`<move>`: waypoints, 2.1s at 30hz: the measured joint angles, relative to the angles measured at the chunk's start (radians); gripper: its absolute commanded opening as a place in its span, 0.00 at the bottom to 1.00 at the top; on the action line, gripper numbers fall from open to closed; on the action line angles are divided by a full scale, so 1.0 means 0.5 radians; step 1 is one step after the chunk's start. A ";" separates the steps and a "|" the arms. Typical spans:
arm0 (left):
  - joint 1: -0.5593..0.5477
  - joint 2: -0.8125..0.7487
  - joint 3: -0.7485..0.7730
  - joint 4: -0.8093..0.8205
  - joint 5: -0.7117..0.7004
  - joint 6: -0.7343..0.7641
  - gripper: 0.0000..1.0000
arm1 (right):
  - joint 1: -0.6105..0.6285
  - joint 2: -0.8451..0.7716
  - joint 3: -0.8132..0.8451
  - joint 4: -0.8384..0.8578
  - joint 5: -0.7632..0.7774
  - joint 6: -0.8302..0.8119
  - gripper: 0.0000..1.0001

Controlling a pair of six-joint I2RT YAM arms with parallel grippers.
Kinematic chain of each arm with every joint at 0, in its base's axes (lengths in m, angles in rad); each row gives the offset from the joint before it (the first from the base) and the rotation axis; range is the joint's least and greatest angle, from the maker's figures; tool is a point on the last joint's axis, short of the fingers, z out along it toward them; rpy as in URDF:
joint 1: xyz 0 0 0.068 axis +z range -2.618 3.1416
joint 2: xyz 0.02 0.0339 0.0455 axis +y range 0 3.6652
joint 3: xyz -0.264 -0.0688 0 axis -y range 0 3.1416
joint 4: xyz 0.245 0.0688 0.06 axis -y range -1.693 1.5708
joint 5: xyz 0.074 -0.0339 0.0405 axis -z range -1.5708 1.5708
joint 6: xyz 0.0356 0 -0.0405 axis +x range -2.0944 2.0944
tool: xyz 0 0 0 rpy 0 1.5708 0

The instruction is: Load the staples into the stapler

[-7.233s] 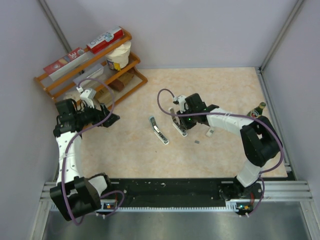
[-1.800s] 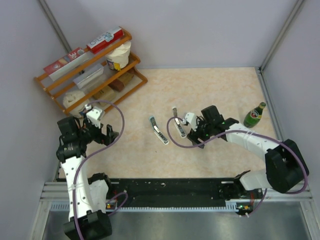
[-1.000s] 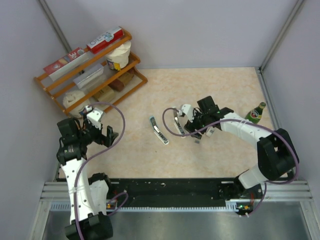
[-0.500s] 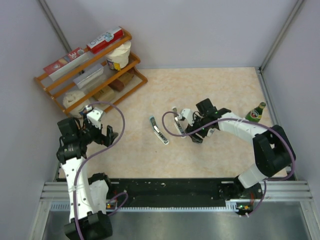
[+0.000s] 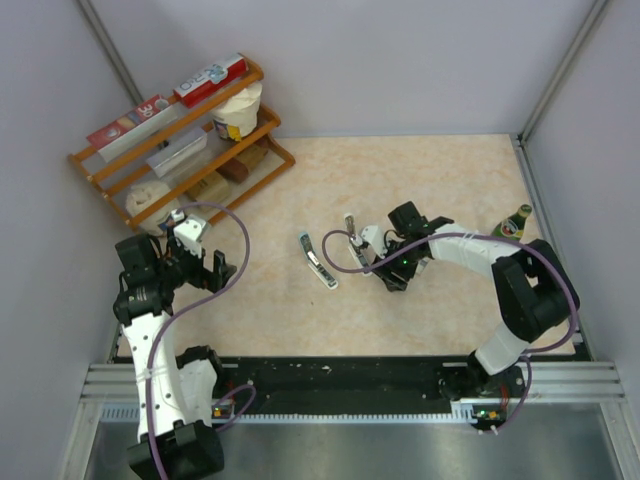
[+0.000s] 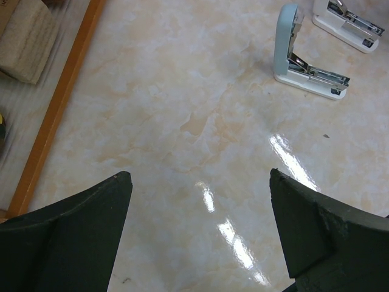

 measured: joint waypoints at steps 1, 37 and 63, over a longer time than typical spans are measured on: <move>0.000 0.000 0.000 0.000 -0.002 0.000 0.99 | 0.000 0.000 0.000 -0.004 -0.001 -0.002 0.56; 0.000 0.023 -0.003 0.000 -0.021 0.001 0.99 | 0.119 0.066 0.018 0.056 0.111 -0.041 0.31; 0.000 0.036 -0.003 0.000 -0.021 0.002 0.99 | 0.119 0.066 0.018 0.066 0.124 -0.071 0.25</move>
